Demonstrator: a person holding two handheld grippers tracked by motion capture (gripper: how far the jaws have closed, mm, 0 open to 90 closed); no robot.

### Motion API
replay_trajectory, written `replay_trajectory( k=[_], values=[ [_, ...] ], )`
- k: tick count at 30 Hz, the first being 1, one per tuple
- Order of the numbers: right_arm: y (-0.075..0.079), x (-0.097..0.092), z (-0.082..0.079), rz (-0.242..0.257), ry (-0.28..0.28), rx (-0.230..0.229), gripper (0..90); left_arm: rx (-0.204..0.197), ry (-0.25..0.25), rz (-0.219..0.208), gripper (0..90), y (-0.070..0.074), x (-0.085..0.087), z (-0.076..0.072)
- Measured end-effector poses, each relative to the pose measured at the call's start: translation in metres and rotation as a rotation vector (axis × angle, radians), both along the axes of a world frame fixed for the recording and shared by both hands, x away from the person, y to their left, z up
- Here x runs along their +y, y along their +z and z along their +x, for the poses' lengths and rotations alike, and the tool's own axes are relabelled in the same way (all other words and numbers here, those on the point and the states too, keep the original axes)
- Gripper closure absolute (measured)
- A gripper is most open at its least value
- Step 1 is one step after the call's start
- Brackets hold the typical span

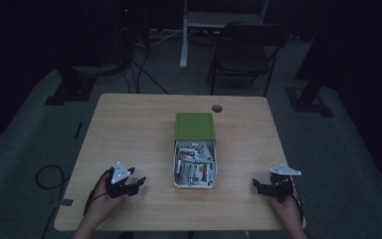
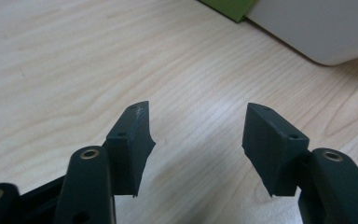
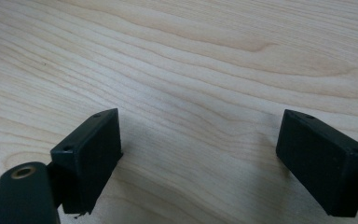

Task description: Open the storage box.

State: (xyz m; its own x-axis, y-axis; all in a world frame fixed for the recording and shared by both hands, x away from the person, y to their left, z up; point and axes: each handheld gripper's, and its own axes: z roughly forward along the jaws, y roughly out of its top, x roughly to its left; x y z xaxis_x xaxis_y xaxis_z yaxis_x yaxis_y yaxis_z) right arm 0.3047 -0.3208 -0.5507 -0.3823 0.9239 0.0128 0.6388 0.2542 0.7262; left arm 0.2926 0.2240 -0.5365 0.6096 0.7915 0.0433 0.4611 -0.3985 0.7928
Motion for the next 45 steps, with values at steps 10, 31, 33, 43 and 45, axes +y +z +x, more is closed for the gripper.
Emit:
replay_trajectory(
  k=[10,31,33,43,45],
  values=[
    [0.0,0.0,0.0,0.0,0.0,0.0,13.4,0.042,0.031,0.003,21.0,-0.006,0.006,-0.003],
    [0.0,0.0,0.0,-0.001,-0.001,0.001,13.2,0.046,0.306,0.003,9.6,-0.005,0.033,0.001],
    [0.0,0.0,0.0,-0.001,-0.001,0.001,13.2,0.057,0.333,0.022,9.6,-0.005,0.035,0.001],
    [0.0,0.0,0.0,-0.003,0.01,0.001,12.2,0.074,0.432,0.08,9.6,-0.008,0.042,0.002],
    [0.0,0.0,0.0,-0.003,0.009,0.001,12.2,0.088,0.433,0.089,9.6,-0.008,0.042,0.003]
  ],
)
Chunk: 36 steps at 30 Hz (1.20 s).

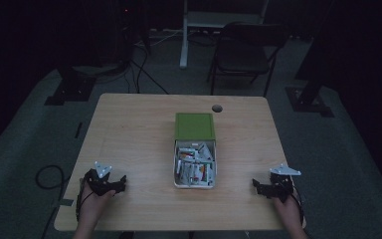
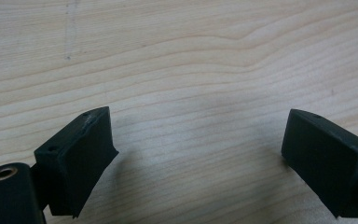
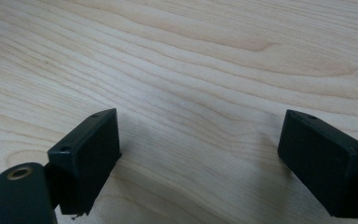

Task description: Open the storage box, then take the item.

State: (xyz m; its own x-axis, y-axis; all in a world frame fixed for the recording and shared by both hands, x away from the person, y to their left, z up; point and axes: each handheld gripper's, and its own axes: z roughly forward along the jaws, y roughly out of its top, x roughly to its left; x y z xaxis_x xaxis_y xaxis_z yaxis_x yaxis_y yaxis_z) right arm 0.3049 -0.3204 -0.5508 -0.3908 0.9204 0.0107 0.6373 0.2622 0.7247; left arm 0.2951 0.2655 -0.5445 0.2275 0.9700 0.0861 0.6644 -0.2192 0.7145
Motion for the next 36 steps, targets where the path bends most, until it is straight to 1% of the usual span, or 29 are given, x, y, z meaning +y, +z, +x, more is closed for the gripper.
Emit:
replay_trajectory(
  k=[2,6,8,12,13,20,25,30,31,34,36],
  values=[
    [0.0001,0.0002,0.0002,0.0,-0.001,0.001,12.6,0.002,0.008,-0.001,9.6,-0.0002,0.0004,0.001],
    [0.0001,0.0007,0.0006,0.001,0.01,-0.002,13.3,0.022,0.033,-0.038,9.6,-0.0006,-0.0006,0.003],
    [0.0001,0.0007,0.0006,0.001,0.009,-0.001,13.0,0.037,0.029,-0.067,9.7,-0.001,-0.0012,0.0042],
    [0.0001,0.0011,0.0001,0.001,0.006,0.001,12.5,0.036,0.032,-0.067,9.5,-0.0011,-0.0014,0.0043],
    [0.0013,0.0021,-0.0006,-0.004,0.004,0.014,12.4,0.036,0.033,-0.068,9.4,-0.0011,-0.0015,0.0044],
    [0.003,0.0041,-0.0029,-0.017,0.049,0.034,11.1,0.042,0.046,-0.064,8.4,-0.001,-0.0033,0.0055],
    [0.0031,0.004,-0.0027,-0.018,0.052,0.036,11.0,0.042,0.051,-0.066,8.1,-0.001,-0.0038,0.0061],
    [0.0048,0.0046,-0.0029,-0.023,0.051,0.054,11.1,0.042,0.051,-0.067,8.1,-0.0011,-0.0037,0.0061],
    [0.0054,0.0045,-0.0034,-0.02,0.052,0.06,11.1,0.042,0.051,-0.066,8.1,-0.001,-0.0037,0.0061],
    [0.007,0.0035,-0.0049,0.01,0.049,0.076,11.4,0.042,0.051,-0.067,8.1,-0.0011,-0.0037,0.0061],
    [0.0071,0.0034,-0.0052,0.012,0.046,0.077,11.5,0.042,0.051,-0.066,8.1,-0.001,-0.0037,0.0061]
  ],
)
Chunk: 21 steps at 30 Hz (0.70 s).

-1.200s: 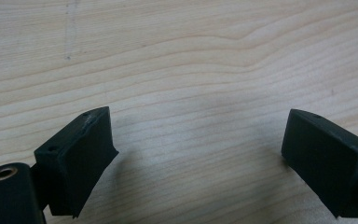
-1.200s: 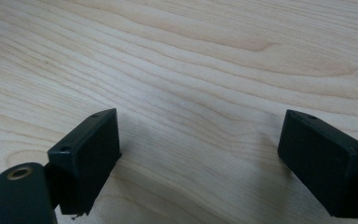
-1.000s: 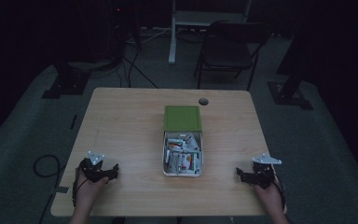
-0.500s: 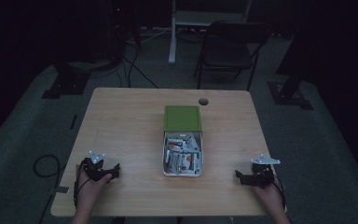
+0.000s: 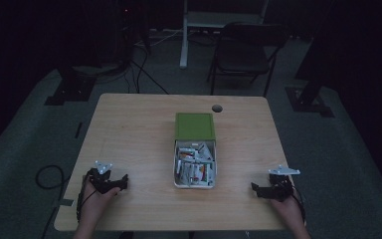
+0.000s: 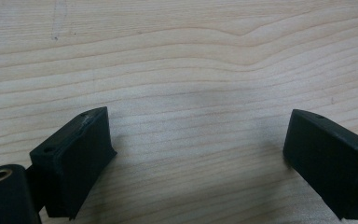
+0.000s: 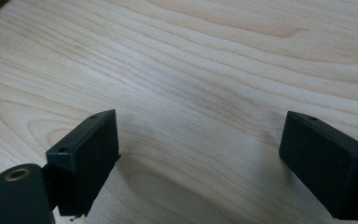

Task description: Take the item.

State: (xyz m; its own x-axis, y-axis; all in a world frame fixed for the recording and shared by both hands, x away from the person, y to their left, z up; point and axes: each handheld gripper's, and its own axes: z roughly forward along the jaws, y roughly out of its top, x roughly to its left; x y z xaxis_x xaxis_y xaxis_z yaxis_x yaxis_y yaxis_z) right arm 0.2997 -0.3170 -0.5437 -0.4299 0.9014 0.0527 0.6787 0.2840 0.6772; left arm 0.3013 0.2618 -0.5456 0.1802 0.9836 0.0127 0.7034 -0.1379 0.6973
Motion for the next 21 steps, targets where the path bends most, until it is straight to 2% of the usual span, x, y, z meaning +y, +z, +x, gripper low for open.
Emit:
replay_trajectory(
  k=[2,7,14,17,21],
  values=[
    [0.001,0.0,0.0,0.009,-0.001,0.009,11.5,0.0,0.0,0.0,8.1,0.0,0.0,0.0],
    [0.004,0.004,-0.001,-0.004,0.009,0.021,11.5,0.0,0.0,-0.001,8.0,0.0,0.0,0.0],
    [0.017,0.011,-0.004,0.004,0.025,-0.003,12.6,0.001,-0.001,-0.001,8.0,0.0,0.0,0.0],
    [0.023,0.012,-0.005,0.017,0.029,-0.009,13.9,0.0,-0.001,-0.001,8.0,0.0,0.0,0.0],
    [0.031,0.014,-0.004,0.062,0.04,-0.01,14.1,0.001,-0.002,0.0,8.0,0.0,0.0,0.0]
  ],
)
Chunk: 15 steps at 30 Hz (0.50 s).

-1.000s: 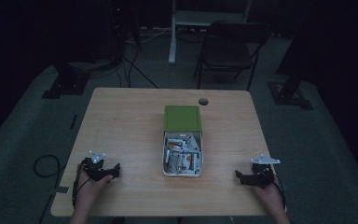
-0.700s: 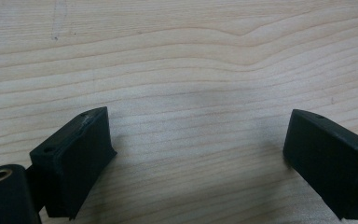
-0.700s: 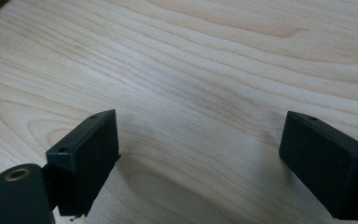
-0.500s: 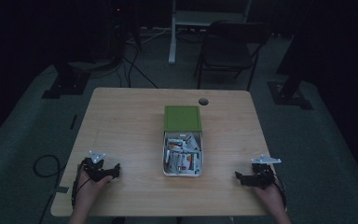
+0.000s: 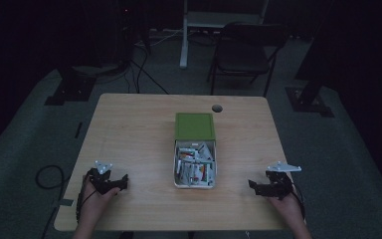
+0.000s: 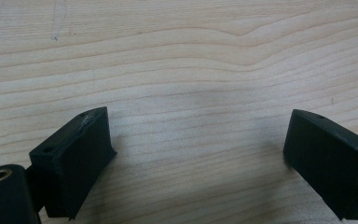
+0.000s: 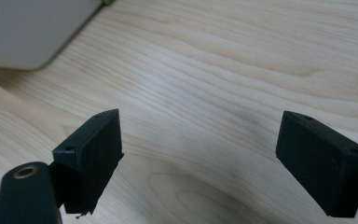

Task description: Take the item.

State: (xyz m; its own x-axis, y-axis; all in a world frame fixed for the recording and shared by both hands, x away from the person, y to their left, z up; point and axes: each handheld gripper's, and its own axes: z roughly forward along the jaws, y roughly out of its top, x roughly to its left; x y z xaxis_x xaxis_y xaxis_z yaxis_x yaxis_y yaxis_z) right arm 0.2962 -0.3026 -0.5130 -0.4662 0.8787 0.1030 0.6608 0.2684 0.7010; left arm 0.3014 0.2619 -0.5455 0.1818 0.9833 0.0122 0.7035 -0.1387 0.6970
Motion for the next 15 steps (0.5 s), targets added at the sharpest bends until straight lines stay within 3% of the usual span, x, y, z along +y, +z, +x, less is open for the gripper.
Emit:
replay_trajectory(
  k=[15],
  values=[
    [0.035,0.028,0.005,0.065,0.094,-0.033,15.8,0.002,-0.004,-0.002,6.9,0.0,0.0,0.001]
  ],
)
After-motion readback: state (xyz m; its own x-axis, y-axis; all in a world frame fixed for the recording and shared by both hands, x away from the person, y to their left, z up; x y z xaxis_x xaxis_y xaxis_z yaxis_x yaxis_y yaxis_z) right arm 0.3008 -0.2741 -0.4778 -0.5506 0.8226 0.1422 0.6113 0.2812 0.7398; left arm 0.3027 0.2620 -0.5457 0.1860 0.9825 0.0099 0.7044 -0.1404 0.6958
